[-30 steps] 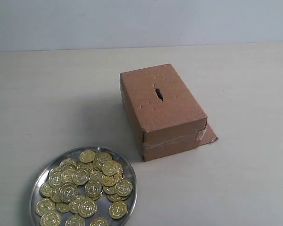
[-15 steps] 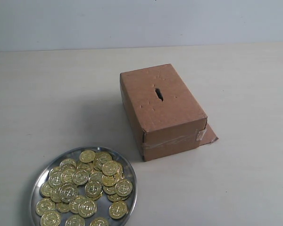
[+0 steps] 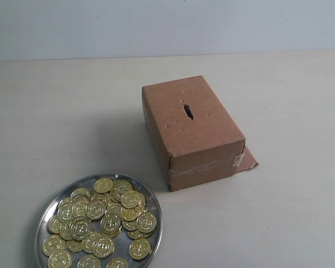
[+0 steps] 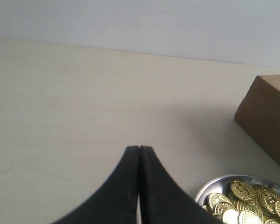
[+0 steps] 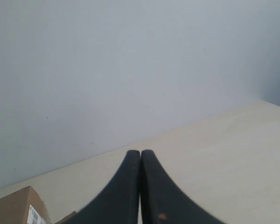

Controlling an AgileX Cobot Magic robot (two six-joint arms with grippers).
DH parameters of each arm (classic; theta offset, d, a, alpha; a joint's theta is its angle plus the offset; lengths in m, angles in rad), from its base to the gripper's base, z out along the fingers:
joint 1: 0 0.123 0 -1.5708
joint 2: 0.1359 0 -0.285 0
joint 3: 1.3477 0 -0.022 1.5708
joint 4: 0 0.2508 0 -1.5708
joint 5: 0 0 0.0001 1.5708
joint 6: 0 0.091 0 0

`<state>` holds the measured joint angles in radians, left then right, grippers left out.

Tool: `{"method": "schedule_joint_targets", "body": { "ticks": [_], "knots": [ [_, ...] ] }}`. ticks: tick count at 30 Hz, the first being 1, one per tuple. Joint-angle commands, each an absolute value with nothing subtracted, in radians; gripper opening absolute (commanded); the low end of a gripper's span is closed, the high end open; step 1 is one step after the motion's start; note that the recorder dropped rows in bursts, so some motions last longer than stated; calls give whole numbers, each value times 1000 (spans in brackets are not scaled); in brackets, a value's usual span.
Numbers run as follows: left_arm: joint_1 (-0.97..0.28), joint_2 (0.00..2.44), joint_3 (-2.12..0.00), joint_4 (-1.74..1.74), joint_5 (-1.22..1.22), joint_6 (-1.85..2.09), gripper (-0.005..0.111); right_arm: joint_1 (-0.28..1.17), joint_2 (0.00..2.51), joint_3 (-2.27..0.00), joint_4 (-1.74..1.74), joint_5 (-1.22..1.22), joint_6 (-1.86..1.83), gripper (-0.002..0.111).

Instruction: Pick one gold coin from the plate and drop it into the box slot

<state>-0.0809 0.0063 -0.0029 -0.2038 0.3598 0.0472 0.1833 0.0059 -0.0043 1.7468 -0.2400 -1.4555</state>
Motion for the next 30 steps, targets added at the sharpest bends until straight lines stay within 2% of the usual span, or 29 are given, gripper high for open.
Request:
{"method": "schedule_joint_targets", "body": {
  "ticks": [1, 30],
  "knots": [
    [-79, 0, 0, -190, 358, 14, 0, 178, 0, 0, 1744, -237, -1459, 0],
    [-79, 0, 0, -62, 353, -6, 0, 178, 0, 0, 1744, -237, -1459, 0]
  ]
}}
